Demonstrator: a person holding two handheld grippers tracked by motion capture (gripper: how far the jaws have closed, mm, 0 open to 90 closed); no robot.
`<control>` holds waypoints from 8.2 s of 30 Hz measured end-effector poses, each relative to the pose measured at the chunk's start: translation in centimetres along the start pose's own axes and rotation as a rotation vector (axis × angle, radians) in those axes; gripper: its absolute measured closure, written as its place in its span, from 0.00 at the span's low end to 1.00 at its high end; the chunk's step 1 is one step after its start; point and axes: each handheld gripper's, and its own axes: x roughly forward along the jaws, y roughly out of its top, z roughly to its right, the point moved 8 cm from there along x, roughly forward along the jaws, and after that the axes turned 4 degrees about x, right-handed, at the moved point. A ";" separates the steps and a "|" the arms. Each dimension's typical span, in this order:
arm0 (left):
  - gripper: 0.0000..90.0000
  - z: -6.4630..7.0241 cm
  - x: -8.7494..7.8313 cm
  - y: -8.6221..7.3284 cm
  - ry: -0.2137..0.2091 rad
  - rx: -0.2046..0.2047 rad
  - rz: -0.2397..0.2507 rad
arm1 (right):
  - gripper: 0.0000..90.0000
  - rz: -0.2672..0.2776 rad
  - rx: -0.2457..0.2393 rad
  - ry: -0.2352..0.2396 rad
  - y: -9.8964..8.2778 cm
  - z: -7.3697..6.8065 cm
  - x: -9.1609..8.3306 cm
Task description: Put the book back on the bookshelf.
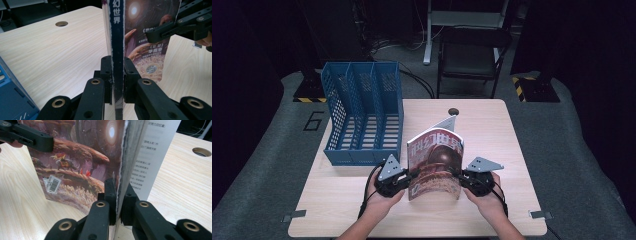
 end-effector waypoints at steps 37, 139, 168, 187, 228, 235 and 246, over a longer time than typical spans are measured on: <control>0.81 1.8 -1.4 -0.8 -0.100 -0.018 -0.086 | 0.59 0.013 0.108 0.134 -0.8 -0.5 -1.2; 0.65 0.9 -3.0 10.3 -0.125 0.062 -0.209 | 0.70 0.072 0.177 0.088 -0.6 1.3 -2.0; 0.90 1.4 -2.0 11.9 -0.131 0.132 -0.292 | 0.81 0.086 0.177 0.085 -0.1 1.5 -1.9; 0.84 1.4 -1.0 12.2 -0.157 0.111 -0.376 | 0.79 0.088 0.188 0.093 -0.1 1.4 -1.8; 0.93 1.6 -0.4 12.4 -0.167 0.194 -0.453 | 0.71 0.087 0.201 0.101 -0.2 2.0 -1.5; 0.93 1.6 -0.4 12.4 -0.170 0.194 -0.469 | 0.71 0.088 0.203 0.101 -0.2 2.0 -1.6; 0.93 1.8 -0.4 12.5 -0.168 0.210 -0.495 | 0.71 0.091 0.208 0.099 -0.2 2.0 -1.6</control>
